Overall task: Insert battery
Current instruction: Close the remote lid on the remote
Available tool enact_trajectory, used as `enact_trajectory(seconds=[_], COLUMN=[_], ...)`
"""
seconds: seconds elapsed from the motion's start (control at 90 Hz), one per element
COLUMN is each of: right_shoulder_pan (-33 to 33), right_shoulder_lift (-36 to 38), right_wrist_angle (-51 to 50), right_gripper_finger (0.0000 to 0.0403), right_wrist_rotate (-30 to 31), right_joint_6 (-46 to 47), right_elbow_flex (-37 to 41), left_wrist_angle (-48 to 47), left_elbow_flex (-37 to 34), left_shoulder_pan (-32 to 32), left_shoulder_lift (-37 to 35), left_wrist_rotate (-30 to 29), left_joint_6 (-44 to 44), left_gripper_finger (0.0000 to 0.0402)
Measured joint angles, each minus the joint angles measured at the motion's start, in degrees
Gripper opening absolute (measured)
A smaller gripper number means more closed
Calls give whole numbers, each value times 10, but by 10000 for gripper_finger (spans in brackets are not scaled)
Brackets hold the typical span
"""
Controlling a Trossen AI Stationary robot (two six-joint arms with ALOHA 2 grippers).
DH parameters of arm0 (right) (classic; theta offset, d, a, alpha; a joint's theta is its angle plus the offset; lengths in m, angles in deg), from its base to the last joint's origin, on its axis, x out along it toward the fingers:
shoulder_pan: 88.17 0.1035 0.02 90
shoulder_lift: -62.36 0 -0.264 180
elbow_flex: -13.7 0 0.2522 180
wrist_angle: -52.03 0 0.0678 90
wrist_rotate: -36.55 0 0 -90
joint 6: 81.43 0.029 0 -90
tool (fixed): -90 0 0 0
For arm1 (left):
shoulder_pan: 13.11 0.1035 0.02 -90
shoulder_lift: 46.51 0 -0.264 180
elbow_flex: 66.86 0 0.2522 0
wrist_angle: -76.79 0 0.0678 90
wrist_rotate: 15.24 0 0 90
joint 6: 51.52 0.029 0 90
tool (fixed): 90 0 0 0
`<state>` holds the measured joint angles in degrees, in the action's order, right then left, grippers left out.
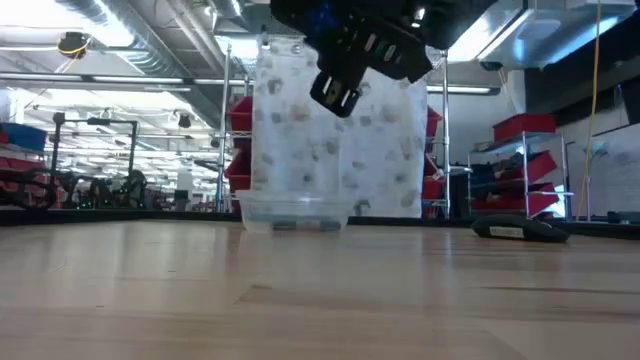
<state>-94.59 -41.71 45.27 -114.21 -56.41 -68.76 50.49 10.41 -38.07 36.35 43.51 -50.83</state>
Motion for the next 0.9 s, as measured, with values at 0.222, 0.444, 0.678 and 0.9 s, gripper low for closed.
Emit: enact_trajectory(seconds=[0.222, 0.444, 0.678, 0.9], right_shoulder_pan=[0, -1, 0, 0], right_shoulder_lift=[0, 0, 0, 1], right_wrist_angle=[-2, -1, -7, -1], right_gripper_finger=[165, 165, 165, 220], right_wrist_rotate=[-19, -18, -23, 17], right_joint_6=[-16, -28, -23, -14], right_elbow_flex=[0, 0, 1, -2], left_wrist_angle=[11, 16, 23, 23], left_elbow_flex=[0, 0, 0, 0], left_shoulder_pan=[-9, -5, -2, 13], left_shoulder_lift=[14, 14, 24, 26], left_wrist_rotate=[-62, -57, -46, 2], left_joint_6=[-64, -142, -153, -251], left_gripper_finger=[198, 113, 77, 64])
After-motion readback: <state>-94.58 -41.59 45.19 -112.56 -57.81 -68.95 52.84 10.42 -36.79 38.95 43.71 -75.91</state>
